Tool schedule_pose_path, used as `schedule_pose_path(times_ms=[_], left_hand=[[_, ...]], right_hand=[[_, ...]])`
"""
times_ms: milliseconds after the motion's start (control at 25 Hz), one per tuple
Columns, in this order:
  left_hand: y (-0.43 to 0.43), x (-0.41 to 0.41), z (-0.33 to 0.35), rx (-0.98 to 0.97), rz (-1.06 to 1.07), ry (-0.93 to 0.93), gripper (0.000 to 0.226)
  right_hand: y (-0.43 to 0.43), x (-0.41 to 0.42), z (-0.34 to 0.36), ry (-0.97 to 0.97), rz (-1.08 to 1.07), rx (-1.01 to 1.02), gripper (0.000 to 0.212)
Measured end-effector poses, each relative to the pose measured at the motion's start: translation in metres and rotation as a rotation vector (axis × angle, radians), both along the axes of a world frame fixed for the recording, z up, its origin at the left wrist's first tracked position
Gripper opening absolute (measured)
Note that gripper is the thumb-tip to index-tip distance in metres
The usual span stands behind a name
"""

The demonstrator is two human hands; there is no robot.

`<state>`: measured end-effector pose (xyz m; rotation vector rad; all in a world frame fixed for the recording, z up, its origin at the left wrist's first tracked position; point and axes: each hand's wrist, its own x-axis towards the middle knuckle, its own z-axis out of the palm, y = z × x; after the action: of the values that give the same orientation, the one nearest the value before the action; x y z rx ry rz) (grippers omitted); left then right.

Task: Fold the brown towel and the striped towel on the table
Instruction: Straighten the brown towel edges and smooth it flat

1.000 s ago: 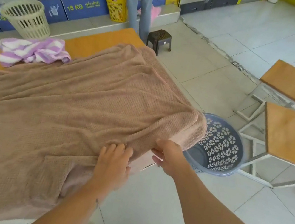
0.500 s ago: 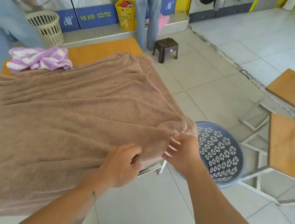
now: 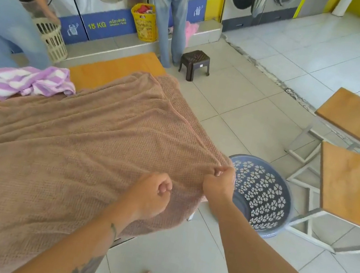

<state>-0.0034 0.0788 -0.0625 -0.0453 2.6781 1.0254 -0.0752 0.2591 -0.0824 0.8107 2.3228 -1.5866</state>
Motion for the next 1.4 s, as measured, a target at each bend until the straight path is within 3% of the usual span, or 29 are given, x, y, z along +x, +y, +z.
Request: schedule_pose_path(times_ms=[120, 280, 440, 560, 680, 920, 1040, 1160, 1280, 1400], left_hand=[[0.02, -0.021, -0.006, -0.03, -0.045, 0.004, 0.005], [0.048, -0.027, -0.015, -0.036, -0.05, -0.123, 0.027], [0.072, -0.028, -0.025, -0.283, 0.038, -0.072, 0.051], [0.103, -0.035, -0.028, -0.476, 0.177, -0.079, 0.066], [0.13, -0.044, -0.027, -0.571, 0.32, 0.014, 0.05], [0.154, -0.053, -0.012, -0.372, 0.432, 0.28, 0.019], [0.158, -0.055, -0.008, -0.3, 0.306, 0.045, 0.018], [0.151, -0.055, -0.004, -0.187, 0.202, -0.158, 0.025], [0.145, -0.055, -0.006, -0.021, 0.375, -0.178, 0.035], [0.14, -0.058, -0.004, -0.014, 0.461, -0.101, 0.029]], right_hand=[[0.012, -0.023, -0.01, -0.07, 0.1, -0.056, 0.035], [0.024, -0.042, -0.009, -0.191, 0.16, -0.15, 0.016], [0.039, -0.063, 0.016, -0.034, 0.339, -0.092, 0.014], [0.059, -0.083, 0.031, -0.039, 0.418, -0.298, 0.029], [0.084, -0.105, 0.03, -0.005, 0.668, 0.015, 0.021], [0.121, -0.129, 0.034, 0.027, 0.842, 0.386, 0.02], [0.134, -0.134, 0.012, -0.055, 0.871, 0.433, 0.022], [0.14, -0.136, -0.009, -0.157, 0.913, 0.344, 0.018], [0.146, -0.136, -0.017, -0.162, 0.982, 0.415, 0.011], [0.146, -0.136, -0.015, -0.182, 1.054, 0.449, 0.011]])
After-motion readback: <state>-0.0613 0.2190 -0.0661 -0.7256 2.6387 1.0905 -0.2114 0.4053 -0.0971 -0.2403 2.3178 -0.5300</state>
